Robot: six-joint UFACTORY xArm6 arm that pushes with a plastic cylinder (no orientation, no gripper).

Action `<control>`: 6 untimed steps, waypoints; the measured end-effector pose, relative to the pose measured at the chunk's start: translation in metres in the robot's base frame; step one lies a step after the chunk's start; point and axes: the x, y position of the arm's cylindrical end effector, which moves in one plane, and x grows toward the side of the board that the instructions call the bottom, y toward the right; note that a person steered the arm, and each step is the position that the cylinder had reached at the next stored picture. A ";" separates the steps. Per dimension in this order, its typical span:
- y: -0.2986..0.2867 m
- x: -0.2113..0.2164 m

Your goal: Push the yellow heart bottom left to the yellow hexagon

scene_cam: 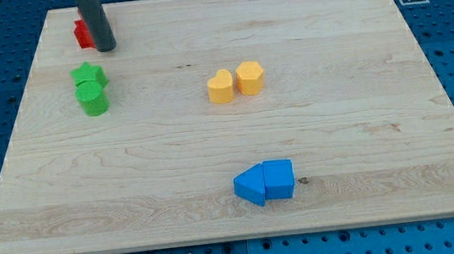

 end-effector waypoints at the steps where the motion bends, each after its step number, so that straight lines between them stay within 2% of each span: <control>1: 0.028 0.011; 3: 0.109 0.051; 4: 0.128 0.085; 6: 0.168 0.107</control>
